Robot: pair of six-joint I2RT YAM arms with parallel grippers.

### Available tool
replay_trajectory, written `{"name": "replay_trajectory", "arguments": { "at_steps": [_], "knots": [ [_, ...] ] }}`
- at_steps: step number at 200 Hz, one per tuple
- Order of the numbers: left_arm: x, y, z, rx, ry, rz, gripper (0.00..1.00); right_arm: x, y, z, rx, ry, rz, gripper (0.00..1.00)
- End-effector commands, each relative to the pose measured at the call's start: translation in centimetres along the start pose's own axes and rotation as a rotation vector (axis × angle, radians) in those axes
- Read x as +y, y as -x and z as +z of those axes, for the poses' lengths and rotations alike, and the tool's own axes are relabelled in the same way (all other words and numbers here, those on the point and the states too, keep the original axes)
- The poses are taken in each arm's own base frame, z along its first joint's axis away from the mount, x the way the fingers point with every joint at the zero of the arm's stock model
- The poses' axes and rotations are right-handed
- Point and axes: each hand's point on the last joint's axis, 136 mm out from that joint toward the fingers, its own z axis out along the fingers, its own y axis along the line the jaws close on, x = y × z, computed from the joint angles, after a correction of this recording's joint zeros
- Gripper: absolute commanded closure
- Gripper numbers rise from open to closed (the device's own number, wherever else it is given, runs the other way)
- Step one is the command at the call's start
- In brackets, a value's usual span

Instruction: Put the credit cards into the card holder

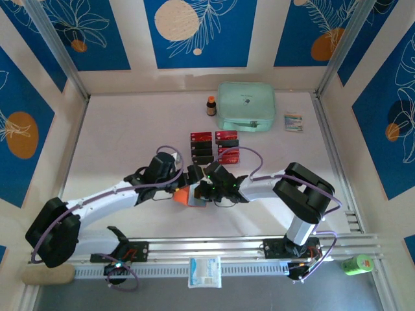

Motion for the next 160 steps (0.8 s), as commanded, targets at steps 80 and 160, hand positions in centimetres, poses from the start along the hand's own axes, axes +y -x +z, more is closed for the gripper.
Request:
{"name": "replay_trajectory", "arguments": {
  "at_steps": [80, 160],
  "knots": [
    [5.0, -0.7, 0.7, -0.059, 0.116, 0.053, 0.00, -1.0, -0.1, -0.2, 0.004, -0.024, 0.013, 1.00],
    [7.0, -1.2, 0.9, -0.073, 0.158, 0.071, 0.00, -0.6, 0.5, -1.5, -0.020, -0.001, -0.003, 1.00]
  ]
}}
